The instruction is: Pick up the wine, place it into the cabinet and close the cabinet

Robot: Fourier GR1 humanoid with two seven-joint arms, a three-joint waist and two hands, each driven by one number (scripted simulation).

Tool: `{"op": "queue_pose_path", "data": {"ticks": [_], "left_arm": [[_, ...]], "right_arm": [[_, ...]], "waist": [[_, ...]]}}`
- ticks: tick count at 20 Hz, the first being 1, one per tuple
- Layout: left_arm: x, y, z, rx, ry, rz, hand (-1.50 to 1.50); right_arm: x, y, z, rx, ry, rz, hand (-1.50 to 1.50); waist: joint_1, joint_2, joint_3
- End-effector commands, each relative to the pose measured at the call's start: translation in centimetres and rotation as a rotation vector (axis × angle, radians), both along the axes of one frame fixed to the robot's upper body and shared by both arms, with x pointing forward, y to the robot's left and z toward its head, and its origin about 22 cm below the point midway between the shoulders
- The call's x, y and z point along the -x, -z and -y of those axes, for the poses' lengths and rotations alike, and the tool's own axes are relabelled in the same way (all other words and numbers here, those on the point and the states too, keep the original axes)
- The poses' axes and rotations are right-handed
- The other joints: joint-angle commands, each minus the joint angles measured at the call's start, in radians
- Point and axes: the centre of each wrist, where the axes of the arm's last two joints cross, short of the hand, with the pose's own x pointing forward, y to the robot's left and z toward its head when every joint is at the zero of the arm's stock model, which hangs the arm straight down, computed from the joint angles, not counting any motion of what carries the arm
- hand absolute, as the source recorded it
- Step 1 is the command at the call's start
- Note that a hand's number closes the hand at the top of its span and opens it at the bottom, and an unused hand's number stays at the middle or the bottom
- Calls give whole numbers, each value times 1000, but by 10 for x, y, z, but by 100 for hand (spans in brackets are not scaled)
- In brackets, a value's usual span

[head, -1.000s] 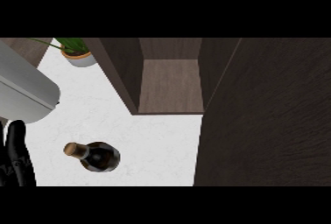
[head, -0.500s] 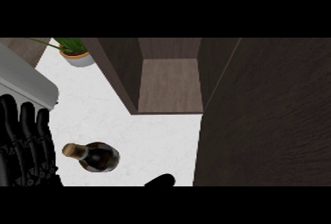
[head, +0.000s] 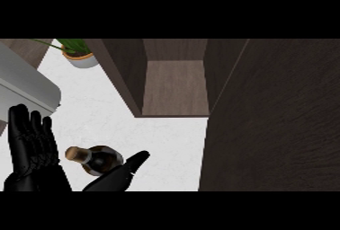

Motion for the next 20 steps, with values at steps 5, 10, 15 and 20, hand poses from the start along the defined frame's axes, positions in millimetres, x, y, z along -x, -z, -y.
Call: {"op": "queue_pose_path", "data": {"ticks": [5, 10, 15, 20], "left_arm": [[-5, 45, -14, 42, -71, -31, -150], [1, 60, -42, 38, -86, -52, -150], [19, 99, -32, 19, -103, -88, -150], [12, 106, -48, 46, -104, -91, -150]], "right_arm": [[25, -15, 11, -52, -89, 6, -150], [39, -9, 3, -53, -87, 5, -150], [33, 1, 2, -68, -100, 6, -150], [28, -4, 12, -74, -90, -12, -150]], "waist": [[-3, -2, 0], [-7, -4, -1], [0, -5, -2], [5, -4, -2]]}}
